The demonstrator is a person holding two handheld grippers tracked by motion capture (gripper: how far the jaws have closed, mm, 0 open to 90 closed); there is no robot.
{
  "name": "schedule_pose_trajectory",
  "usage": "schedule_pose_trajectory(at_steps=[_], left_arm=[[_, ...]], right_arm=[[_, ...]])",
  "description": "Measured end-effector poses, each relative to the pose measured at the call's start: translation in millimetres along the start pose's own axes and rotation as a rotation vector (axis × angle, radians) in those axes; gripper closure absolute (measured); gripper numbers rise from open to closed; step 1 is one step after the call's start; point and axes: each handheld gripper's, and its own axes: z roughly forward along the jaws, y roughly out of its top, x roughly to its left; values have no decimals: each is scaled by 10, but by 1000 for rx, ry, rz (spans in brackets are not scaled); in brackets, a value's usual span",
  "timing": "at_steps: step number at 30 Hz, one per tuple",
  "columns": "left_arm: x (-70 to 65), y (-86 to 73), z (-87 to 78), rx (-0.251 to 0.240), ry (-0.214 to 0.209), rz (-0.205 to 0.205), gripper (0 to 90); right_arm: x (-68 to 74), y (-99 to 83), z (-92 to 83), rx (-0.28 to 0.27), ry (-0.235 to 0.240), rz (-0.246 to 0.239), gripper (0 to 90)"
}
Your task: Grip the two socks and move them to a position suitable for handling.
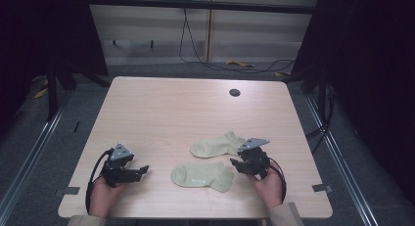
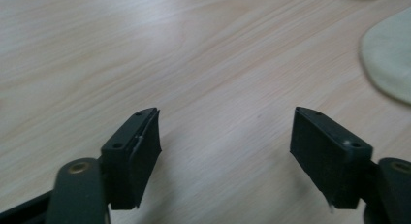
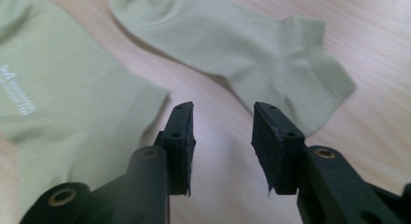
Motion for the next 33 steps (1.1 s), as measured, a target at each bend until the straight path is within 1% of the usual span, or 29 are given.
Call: schedule_pose_trajectory(at_steps=[1,2,3,4,5,6,7,8,9,10,11,12,13,14,15,17,18,19,20,21,22,23,24,25,26,29,30,32,33], left_arm=[[-74,68,-4,-11,-22,17,339],[-74,68,-4,-11,-22,17,363],[-154,134,12,-20,-53,34,381],[-154,134,12,-20,-53,34,393],[-198,167,26,-22,-71,40,393],[-241,199,44,-21,-91,52,408],[-329,254,90,-12,-121,84,426],[-329,254,90,-12,-121,84,439],[-373,276,119,-12,-135,88,439],[-407,298,142,-5,-144,105,445],[-472,330,192,8,-166,123,466],[-498,344,215,18,-172,133,482],[-498,344,215,18,-172,133,494],[-525,359,242,30,-183,132,494],[-559,377,261,34,-206,129,532],[-598,393,267,42,-223,129,545],[-598,393,267,42,-223,129,555],[-645,390,284,51,-237,139,569],[-645,390,284,51,-237,139,577],[-700,387,300,67,-225,159,586],[-700,387,300,67,-225,159,591],[-737,386,300,79,-214,182,599],[-737,386,300,79,-214,182,602],[-753,379,292,93,-201,188,603],[-749,375,290,101,-195,191,607],[-722,355,298,105,-191,181,639],[-717,354,293,118,-191,177,646],[-714,347,294,110,-196,171,653],[-713,346,283,113,-195,168,652]], right_arm=[[37,-23,-21,-1,5,2,622],[48,-38,-31,-2,14,7,628],[59,-54,-46,-3,17,13,633],[72,-71,-63,-4,19,15,640],[72,-71,-63,-4,19,15,640],[87,-87,-80,-5,23,14,644],[118,-122,-121,-5,19,13,650],[126,-135,-134,-9,21,16,650],[126,-135,-134,-9,21,16,650],[137,-151,-150,-12,30,25,651],[170,-185,-172,-22,43,39,653],[186,-193,-171,-21,43,36,655],[186,-193,-171,-21,43,36,655],[207,-205,-168,-16,43,28,656],[247,-225,-157,-10,43,23,663],[270,-240,-151,-6,43,29,667],[270,-240,-151,-6,43,29,667],[292,-258,-134,-7,50,29,671],[292,-258,-134,-7,50,29,671],[311,-269,-119,-1,52,27,679],[311,-269,-119,-1,52,27,679],[331,-272,-110,8,50,23,682],[331,-272,-110,8,50,23,682],[347,-271,-105,7,50,20,684],[351,-270,-100,7,51,15,687],[358,-261,-82,12,49,17,714],[351,-258,-76,17,45,18,727],[341,-257,-70,20,44,24,741],[321,-259,-56,20,65,39,762]])
